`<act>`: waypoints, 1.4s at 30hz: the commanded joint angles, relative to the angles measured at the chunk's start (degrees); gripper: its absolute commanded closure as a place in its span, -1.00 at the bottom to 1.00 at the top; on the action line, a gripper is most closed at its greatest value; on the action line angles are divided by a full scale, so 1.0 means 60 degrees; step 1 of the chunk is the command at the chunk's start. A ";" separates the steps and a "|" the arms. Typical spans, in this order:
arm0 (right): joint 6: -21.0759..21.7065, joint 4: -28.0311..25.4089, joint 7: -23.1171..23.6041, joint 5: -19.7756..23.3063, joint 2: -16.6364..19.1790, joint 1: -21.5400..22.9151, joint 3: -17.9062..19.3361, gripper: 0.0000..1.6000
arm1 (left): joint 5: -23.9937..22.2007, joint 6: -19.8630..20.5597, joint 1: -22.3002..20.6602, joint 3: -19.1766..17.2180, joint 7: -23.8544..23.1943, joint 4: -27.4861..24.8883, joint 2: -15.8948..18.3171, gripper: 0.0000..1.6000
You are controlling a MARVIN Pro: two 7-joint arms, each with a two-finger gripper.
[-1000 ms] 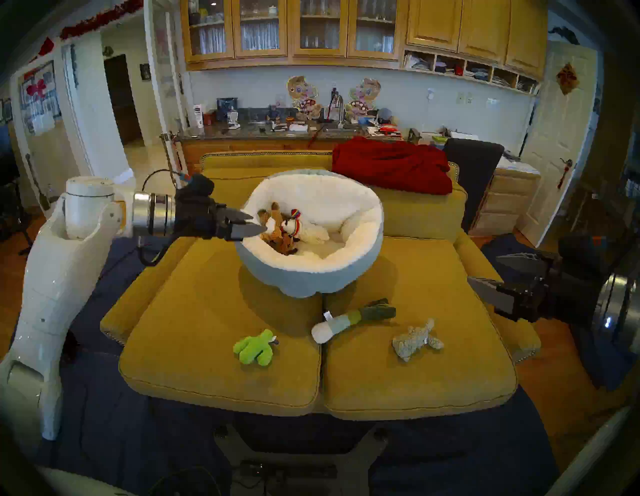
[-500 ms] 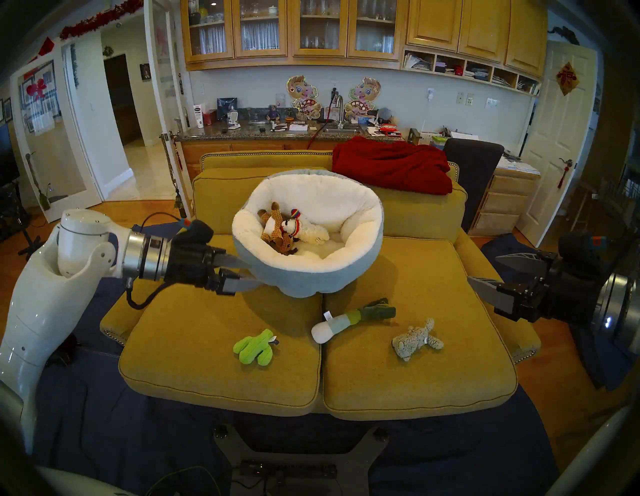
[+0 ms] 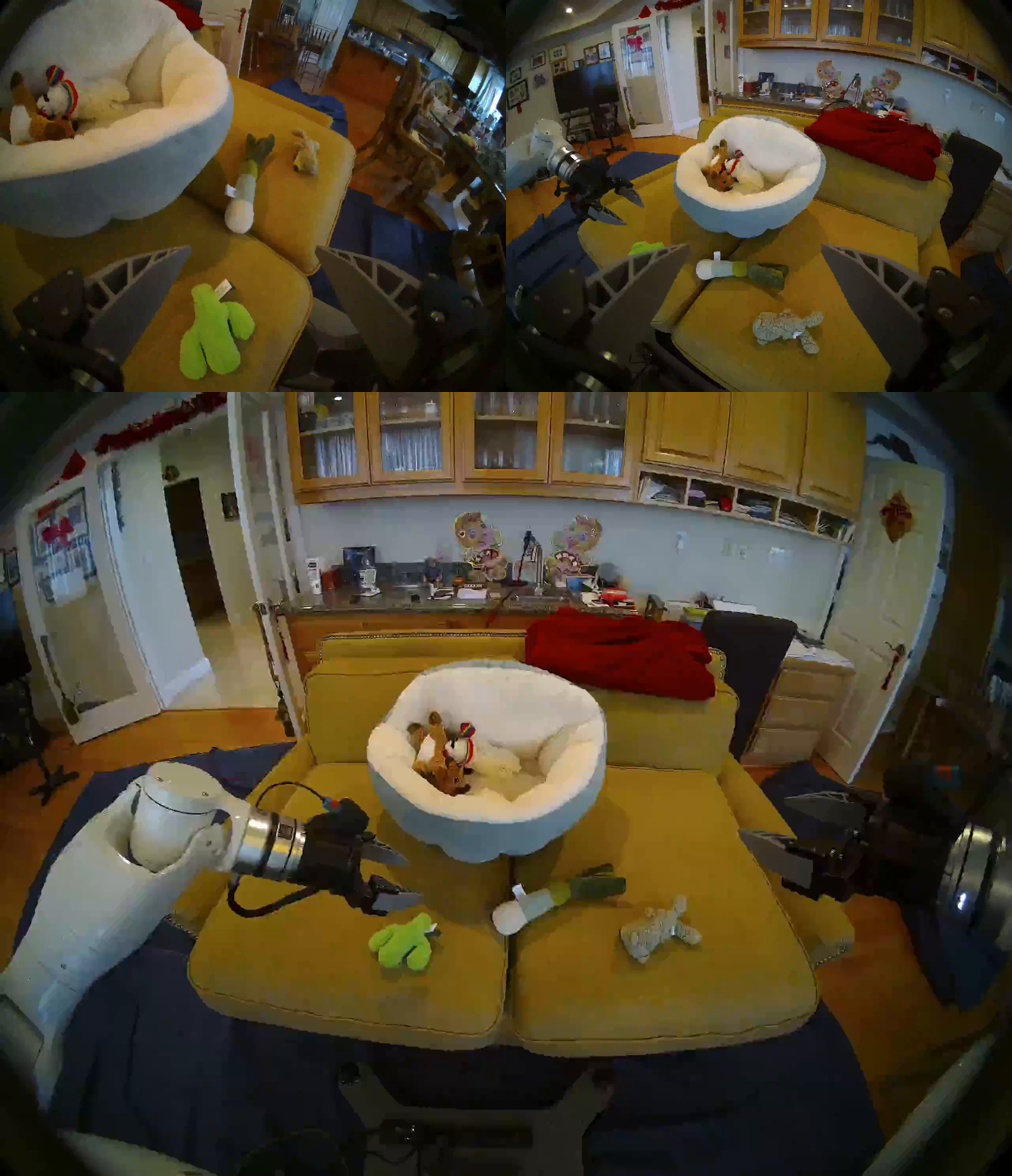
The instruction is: Put toys into dog bed
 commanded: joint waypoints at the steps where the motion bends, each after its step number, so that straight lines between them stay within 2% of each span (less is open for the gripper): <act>1: 0.0002 -0.0004 0.0005 -0.0013 0.0043 0.0023 0.0113 -1.00 | 0.0121 -0.0084 -0.0541 0.0000 0.0080 -0.0191 -0.0179 -1.00; 9: 0.0004 -0.0004 0.0008 -0.0013 0.0046 0.0021 0.0117 -1.00 | 0.0413 -0.0251 0.0052 0.0006 0.0013 -0.0745 0.0406 -1.00; 14: 0.0006 -0.0004 0.0010 -0.0013 0.0047 0.0019 0.0120 -1.00 | 0.0589 -0.0503 0.0297 -0.0003 0.0024 -0.0560 0.0506 -1.00; 23: 0.0006 -0.0004 0.0010 -0.0013 0.0048 0.0019 0.0120 -1.00 | 0.0827 -0.0676 0.0314 0.0167 0.0029 -0.0308 0.0281 -1.00; 31: 0.0005 -0.0004 0.0008 -0.0012 0.0047 0.0019 0.0119 -1.00 | 0.1275 -0.0685 -0.0013 0.0681 0.0074 0.0230 -0.0033 -1.00; 42: 0.0004 -0.0004 0.0007 -0.0012 0.0046 0.0020 0.0117 -1.00 | 0.1720 -0.0789 -0.0156 0.1169 0.0187 0.0485 -0.0281 -1.00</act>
